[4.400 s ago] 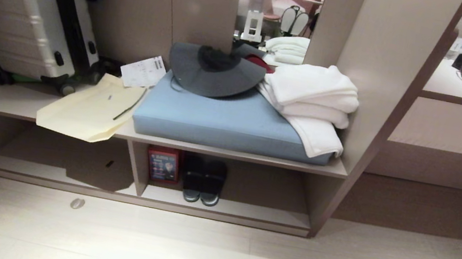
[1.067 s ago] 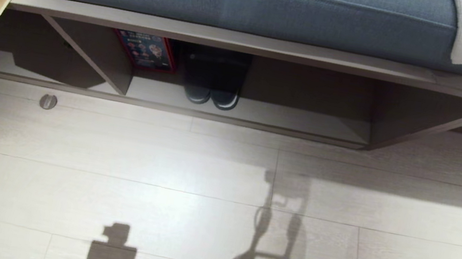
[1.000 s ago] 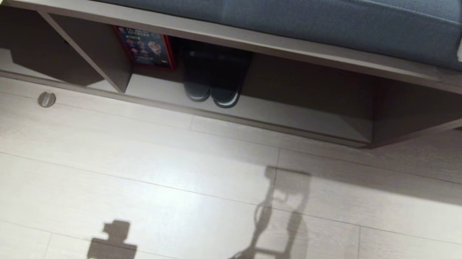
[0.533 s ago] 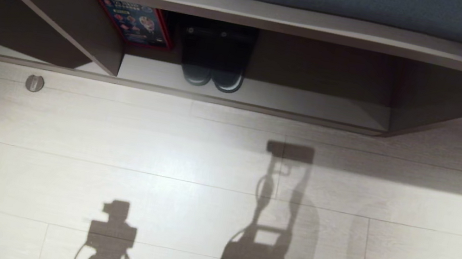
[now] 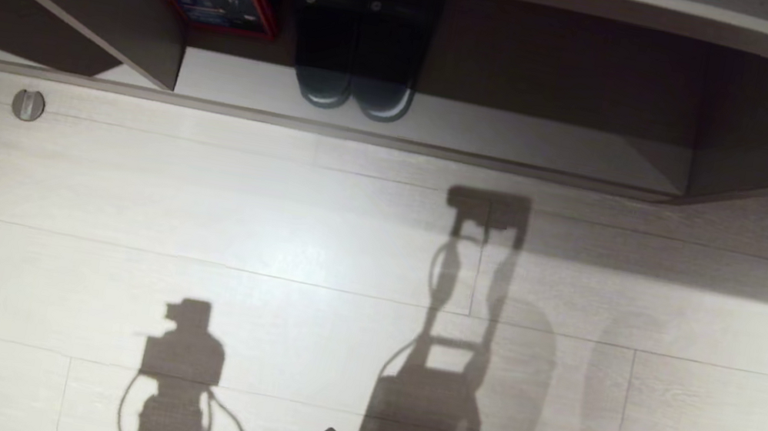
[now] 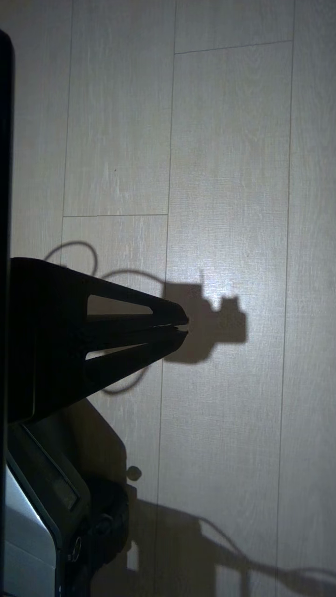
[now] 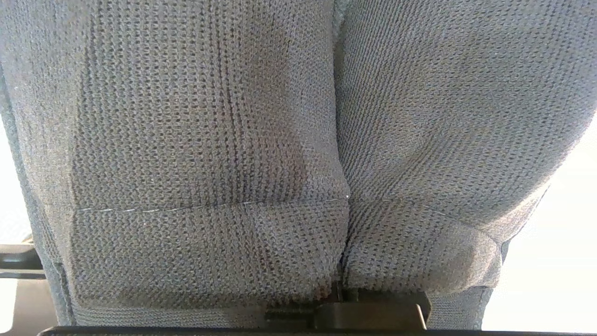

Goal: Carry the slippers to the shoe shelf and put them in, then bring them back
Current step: Place the slippers into the shoe cabinet

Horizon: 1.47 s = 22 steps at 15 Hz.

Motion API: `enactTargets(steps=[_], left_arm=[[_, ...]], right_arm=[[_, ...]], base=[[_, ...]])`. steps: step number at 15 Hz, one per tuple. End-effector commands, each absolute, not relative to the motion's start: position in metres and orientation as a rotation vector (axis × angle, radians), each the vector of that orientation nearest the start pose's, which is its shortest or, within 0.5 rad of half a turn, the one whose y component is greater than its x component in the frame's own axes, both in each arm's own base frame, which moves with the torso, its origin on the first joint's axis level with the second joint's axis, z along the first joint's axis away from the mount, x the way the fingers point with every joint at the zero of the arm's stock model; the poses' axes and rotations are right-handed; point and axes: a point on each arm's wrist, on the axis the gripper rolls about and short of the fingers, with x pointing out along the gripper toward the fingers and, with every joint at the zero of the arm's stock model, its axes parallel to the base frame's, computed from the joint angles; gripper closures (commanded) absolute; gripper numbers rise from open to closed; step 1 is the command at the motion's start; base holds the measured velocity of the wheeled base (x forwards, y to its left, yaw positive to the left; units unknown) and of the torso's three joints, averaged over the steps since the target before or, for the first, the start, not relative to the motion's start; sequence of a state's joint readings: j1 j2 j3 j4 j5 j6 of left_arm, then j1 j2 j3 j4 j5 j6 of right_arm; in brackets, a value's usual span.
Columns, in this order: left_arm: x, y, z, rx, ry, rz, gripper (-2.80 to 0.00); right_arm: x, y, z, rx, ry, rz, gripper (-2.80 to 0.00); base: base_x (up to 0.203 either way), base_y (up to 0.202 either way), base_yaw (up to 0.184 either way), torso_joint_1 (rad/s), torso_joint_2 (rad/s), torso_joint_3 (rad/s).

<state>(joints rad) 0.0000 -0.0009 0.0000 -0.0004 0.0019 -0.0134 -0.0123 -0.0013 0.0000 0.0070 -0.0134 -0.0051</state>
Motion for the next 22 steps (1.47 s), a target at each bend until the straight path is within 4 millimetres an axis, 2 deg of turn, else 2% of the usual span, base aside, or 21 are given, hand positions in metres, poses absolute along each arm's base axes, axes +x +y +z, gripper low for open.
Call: enactTargets(steps=[1,18,21,22], left_arm=[[-0.023,0.0,0.075,-0.014,0.0,0.004,0.0],[-0.023,0.0,0.075,-0.014,0.002,0.002,0.0],[-0.023,0.0,0.075,-0.014,0.0,0.005,0.0],[-0.023,0.0,0.075,-0.013,0.0,0.002,0.0]], right_arm=[[-0.023,0.0,0.075,-0.005,0.005,-0.026,0.0],[-0.023,0.0,0.075,-0.009,0.005,-0.023,0.0],[-0.024,0.0,0.08,-0.017,-0.025,-0.013,0.0],[-0.026,0.0,0.087,-0.018,-0.048,-0.009,0.0]], base=[[0.0,0.0,0.0,0.004,0.01,-0.198],[0.0,0.0,0.0,0.003,0.0,-0.177],[0.0,0.0,0.0,0.0,0.0,-0.011],[0.0,0.0,0.0,0.0,0.0,0.0]])
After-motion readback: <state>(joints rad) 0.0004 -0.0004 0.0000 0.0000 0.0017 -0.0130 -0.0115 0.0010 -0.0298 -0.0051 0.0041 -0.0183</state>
